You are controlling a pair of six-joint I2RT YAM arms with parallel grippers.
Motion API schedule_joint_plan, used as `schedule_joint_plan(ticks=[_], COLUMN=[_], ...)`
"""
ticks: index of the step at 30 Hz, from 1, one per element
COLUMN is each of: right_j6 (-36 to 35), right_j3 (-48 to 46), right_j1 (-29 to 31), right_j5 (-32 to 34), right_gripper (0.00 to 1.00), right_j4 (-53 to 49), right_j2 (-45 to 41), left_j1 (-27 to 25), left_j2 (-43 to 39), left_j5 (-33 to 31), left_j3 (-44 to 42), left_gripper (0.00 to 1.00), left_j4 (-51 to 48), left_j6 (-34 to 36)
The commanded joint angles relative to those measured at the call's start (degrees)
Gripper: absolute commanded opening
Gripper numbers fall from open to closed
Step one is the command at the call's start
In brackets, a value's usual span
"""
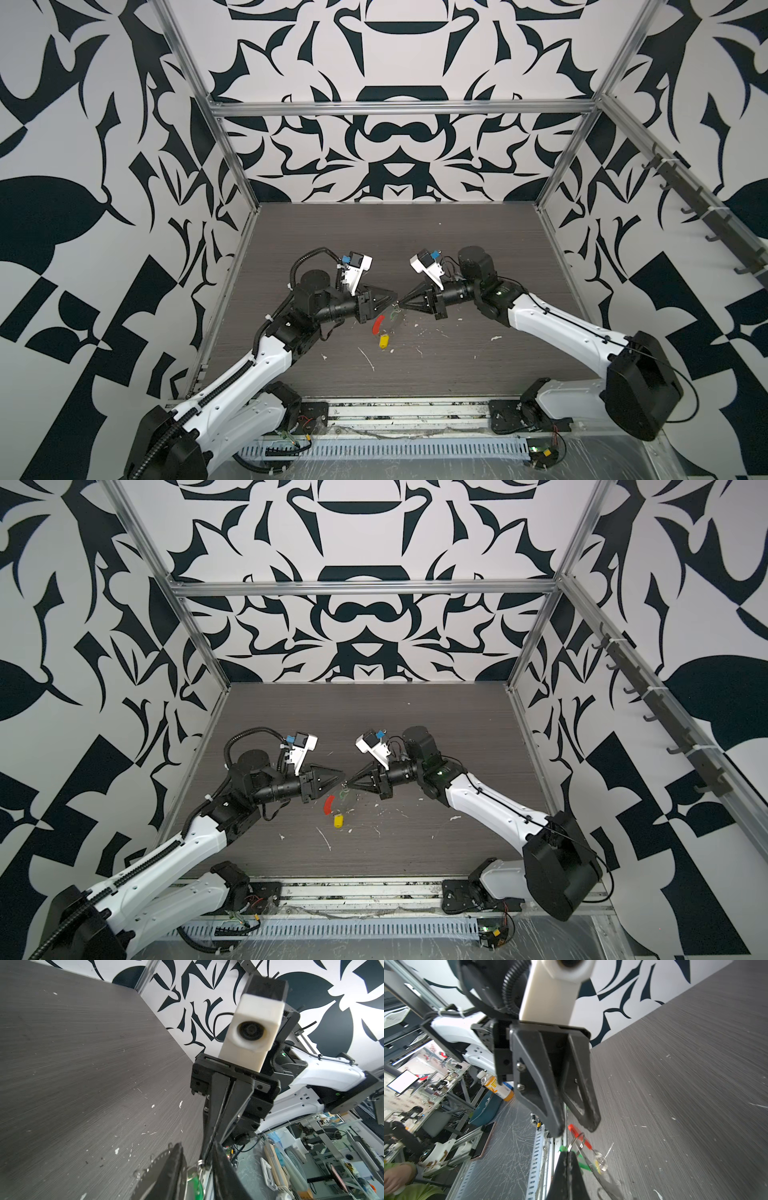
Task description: Remove the keys from the keyring
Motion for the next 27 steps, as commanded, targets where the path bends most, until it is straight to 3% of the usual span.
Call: schedule_joint_plan(ticks=[1, 5, 9, 21, 27], right_j6=[1.54, 2.4, 2.84, 4.15, 4.2], right_j3=[2.07, 1.97, 2.15, 2.0, 1.85], right_j1=[-0.32, -0.45, -0.57, -0.54, -0.68], right_j5=[-3.5, -4.42, -4.74, -5.48, -4.12], right_gripper=[0.0, 0.0, 0.0, 0.0, 0.0], right_j4=[4.68, 5.8, 6.06, 7.18, 7.11], right_j2=[-2.29, -2.73, -2.8, -3.87, -3.86], left_j1=[-0.15, -0.15, -0.15, -0.07, -0.08], left_j2=[-1.55, -2.99, -3.4, -2.51, -3.88], left_j5=[2.29, 4.4, 7.03, 5.72, 2.54], left_j3=[-0.6, -1.44, -2.05, -2.12, -2.58], left_gripper=[0.27, 0.29, 0.37, 0.37, 0.58], left_j4=[1.61, 3.31, 6.04, 4.19, 2.53], left_j6=[2.33, 2.94, 2.67, 3.45, 3.21])
